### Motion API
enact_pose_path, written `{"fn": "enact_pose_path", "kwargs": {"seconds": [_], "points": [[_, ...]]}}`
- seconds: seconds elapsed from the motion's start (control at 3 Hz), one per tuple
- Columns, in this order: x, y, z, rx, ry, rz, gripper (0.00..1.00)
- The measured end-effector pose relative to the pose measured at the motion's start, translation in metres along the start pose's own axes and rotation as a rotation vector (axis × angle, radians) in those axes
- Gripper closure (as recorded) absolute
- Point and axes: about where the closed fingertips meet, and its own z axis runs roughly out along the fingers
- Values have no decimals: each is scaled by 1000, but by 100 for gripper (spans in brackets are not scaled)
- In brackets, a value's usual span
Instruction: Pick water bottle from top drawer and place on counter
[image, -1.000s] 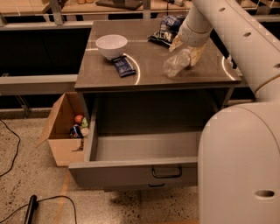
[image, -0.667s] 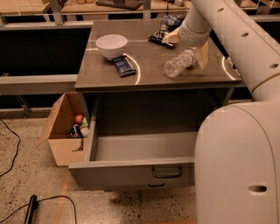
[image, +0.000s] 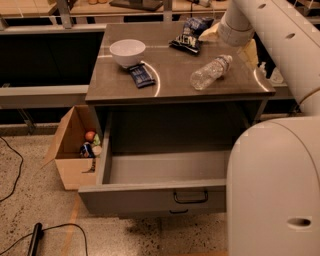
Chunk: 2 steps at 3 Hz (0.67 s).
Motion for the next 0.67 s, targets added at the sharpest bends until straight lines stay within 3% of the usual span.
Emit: {"fn": "enact_pose_path", "kwargs": {"seconds": [0.33, 0.67], "points": [[37, 24, -24, -45, 155, 10, 0], [37, 24, -24, -45, 154, 10, 0]]}}
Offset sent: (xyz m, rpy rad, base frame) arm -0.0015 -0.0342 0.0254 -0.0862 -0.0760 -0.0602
